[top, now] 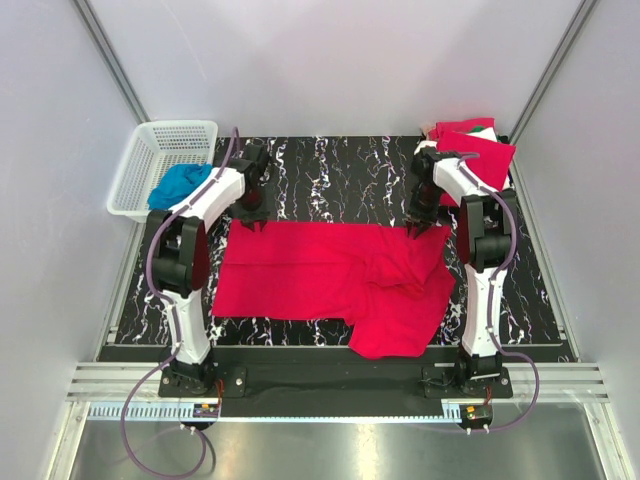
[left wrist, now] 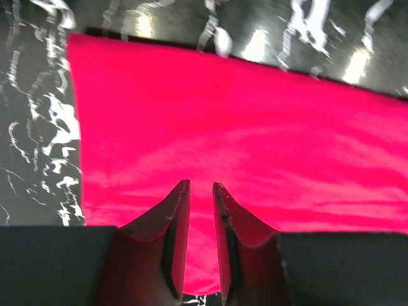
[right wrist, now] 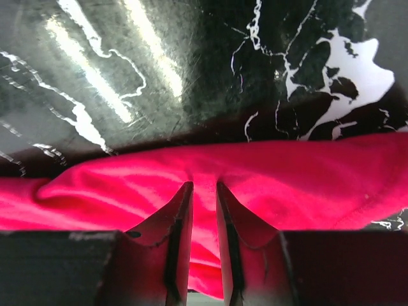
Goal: Fold and stack the t-shirts
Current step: Fold the tshirt
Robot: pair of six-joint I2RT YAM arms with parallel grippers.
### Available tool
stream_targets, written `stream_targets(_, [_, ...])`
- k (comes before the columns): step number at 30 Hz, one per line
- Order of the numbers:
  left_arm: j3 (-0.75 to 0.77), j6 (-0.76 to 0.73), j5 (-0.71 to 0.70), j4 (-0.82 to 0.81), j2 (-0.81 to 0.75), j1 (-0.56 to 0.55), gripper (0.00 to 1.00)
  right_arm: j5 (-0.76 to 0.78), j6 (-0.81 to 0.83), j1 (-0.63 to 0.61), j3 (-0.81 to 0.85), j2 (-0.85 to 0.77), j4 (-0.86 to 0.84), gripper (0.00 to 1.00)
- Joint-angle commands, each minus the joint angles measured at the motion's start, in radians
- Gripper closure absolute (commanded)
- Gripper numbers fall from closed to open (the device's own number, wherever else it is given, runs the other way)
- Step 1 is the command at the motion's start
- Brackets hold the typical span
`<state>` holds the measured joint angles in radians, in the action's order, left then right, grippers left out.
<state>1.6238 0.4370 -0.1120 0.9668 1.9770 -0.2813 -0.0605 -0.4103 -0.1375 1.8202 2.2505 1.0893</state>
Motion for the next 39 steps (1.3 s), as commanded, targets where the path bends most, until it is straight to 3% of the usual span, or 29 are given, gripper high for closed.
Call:
stream_targets(1, [-0.001, -0.004, 0.009, -0.045, 0.023, 0.034, 0.75, 0.054, 0.013, -0.007, 0.027, -0.017, -0.012, 0.73])
stream_targets(4, [0.019, -0.004, -0.008, -0.043, 0.065, 0.042, 0.78, 0.088, 0.010, -0.002, 0.013, -0.003, -0.014, 0.75])
stream_targets(7, [0.042, 0.008, -0.012, -0.037, 0.098, 0.048, 0.98, 0.103, 0.007, 0.001, 0.005, 0.007, -0.017, 0.85])
stream_targets(8, [0.045, 0.011, -0.017, -0.037, 0.112, 0.048, 1.00, 0.113, 0.004, 0.001, 0.004, 0.009, -0.017, 0.89])
stream_targets(11, [0.059, 0.014, -0.025, -0.031, 0.149, 0.048, 1.00, 0.137, 0.004, 0.003, 0.002, 0.017, -0.017, 1.00])
stream_targets(31, [0.041, 0.072, -0.136, 0.023, 0.189, 0.059, 1.00, 0.220, 0.047, 0.056, 0.099, 0.089, 0.035, 1.00])
stream_targets(39, [0.088, 0.074, -0.166, 0.045, 0.213, 0.082, 1.00, 0.206, 0.054, 0.064, 0.211, 0.155, 0.073, 1.00])
